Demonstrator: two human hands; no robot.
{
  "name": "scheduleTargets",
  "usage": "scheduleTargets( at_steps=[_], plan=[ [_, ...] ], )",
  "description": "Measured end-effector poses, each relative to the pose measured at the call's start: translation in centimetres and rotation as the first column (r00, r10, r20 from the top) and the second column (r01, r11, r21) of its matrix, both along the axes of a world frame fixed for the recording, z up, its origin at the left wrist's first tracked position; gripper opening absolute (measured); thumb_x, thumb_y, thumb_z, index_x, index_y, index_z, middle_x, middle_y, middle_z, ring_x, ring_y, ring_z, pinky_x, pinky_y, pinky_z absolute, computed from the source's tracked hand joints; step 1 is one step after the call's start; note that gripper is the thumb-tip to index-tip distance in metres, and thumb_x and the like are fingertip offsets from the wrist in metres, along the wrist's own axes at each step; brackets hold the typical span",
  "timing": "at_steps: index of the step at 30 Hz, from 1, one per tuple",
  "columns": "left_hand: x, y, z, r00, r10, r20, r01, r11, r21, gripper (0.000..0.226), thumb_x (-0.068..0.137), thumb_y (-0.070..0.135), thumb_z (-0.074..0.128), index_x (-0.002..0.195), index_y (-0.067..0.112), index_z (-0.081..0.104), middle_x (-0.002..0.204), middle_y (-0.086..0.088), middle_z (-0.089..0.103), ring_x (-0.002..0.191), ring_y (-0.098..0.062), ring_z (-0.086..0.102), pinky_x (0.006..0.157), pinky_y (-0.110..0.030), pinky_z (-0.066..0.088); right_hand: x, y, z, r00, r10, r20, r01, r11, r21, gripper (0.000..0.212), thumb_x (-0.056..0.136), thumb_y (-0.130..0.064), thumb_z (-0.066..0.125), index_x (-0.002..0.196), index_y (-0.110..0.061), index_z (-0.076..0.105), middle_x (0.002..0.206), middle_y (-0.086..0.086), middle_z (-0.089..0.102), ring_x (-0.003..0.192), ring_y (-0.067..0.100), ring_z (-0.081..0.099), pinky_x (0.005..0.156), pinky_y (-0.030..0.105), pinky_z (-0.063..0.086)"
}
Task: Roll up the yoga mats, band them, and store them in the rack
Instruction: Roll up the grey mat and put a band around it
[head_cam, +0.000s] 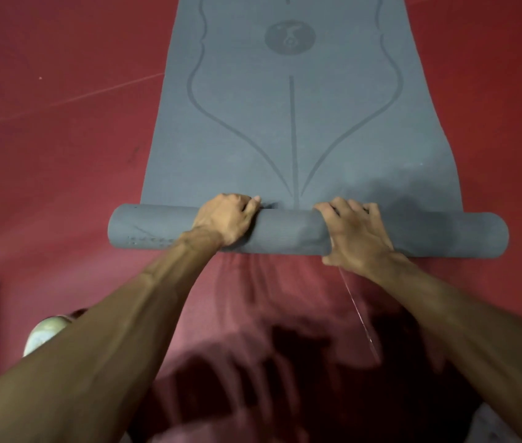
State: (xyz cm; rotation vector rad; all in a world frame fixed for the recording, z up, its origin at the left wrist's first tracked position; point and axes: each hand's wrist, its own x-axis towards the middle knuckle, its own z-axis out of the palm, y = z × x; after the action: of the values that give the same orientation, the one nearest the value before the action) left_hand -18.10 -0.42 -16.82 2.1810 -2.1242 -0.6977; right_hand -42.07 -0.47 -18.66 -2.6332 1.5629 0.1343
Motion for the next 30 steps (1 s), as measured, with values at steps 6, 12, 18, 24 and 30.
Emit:
scheduleTargets(
  at_steps=[6, 12, 18, 24, 30],
  plan=[
    [-0.2, 3.2, 0.7, 1.0, -0.003, 0.025, 0.0, 0.991, 0.13, 0.05, 0.102, 0.046, 0.025, 0.105, 0.016, 0.065, 0.117, -0.018, 0.064, 0.112, -0.036, 0.056, 0.089, -0.037, 0.043, 0.2, -0.1, 2.2, 0.996, 0.084, -0.02, -0.074, 0.948, 0.309, 0.092, 0.051, -0.05, 0.08, 0.131, -0.031, 0.039, 0.117, -0.009, 0.048, 0.113, 0.016, 0.048, 0.092, 0.037, 0.032],
    [1.1, 10.7, 0.6, 1.0, 0.012, 0.023, -0.016, 0.982, 0.19, 0.046, 0.102, 0.048, 0.018, 0.121, 0.026, 0.054, 0.119, -0.01, 0.064, 0.111, -0.033, 0.058, 0.091, -0.039, 0.043, 1.9, 3.5, 2.9, 0.98, 0.192, -0.061, -0.148, 0.891, 0.43, 0.091, 0.052, -0.048, 0.082, 0.13, -0.031, 0.038, 0.117, -0.01, 0.046, 0.115, 0.015, 0.046, 0.092, 0.039, 0.035],
    [0.7, 16.2, 1.2, 0.987, -0.029, 0.16, 0.021, 0.998, 0.054, 0.069, 0.09, 0.052, 0.002, 0.128, 0.024, 0.052, 0.119, -0.001, 0.061, 0.113, -0.023, 0.055, 0.099, -0.036, 0.036, 2.7, 6.6, 3.5, 0.978, 0.186, -0.094, -0.131, 0.897, 0.421, 0.091, 0.054, -0.047, 0.084, 0.13, -0.029, 0.038, 0.123, -0.007, 0.046, 0.121, 0.017, 0.044, 0.095, 0.04, 0.034],
    [-0.2, 20.1, -0.1, 0.97, 0.05, 0.24, -0.036, 0.997, -0.061, 0.058, 0.092, 0.05, 0.029, 0.13, 0.014, 0.054, 0.122, -0.008, 0.061, 0.114, -0.029, 0.056, 0.104, -0.048, 0.036, 3.9, 6.9, 3.8, 0.974, 0.192, -0.119, -0.1, 0.84, 0.534, 0.093, 0.054, -0.045, 0.083, 0.133, -0.028, 0.038, 0.127, -0.006, 0.046, 0.126, 0.019, 0.043, 0.1, 0.042, 0.035],
    [0.0, 18.8, -0.8, 0.966, 0.009, 0.257, -0.009, 1.0, 0.001, 0.067, 0.091, 0.063, 0.016, 0.139, 0.027, 0.044, 0.132, -0.004, 0.053, 0.121, -0.029, 0.047, 0.107, -0.048, 0.029, 4.2, 5.5, 3.0, 0.971, 0.212, -0.111, -0.108, 0.802, 0.588, 0.092, 0.051, -0.045, 0.081, 0.13, -0.027, 0.038, 0.122, -0.006, 0.047, 0.121, 0.018, 0.044, 0.098, 0.038, 0.033]
  ],
)
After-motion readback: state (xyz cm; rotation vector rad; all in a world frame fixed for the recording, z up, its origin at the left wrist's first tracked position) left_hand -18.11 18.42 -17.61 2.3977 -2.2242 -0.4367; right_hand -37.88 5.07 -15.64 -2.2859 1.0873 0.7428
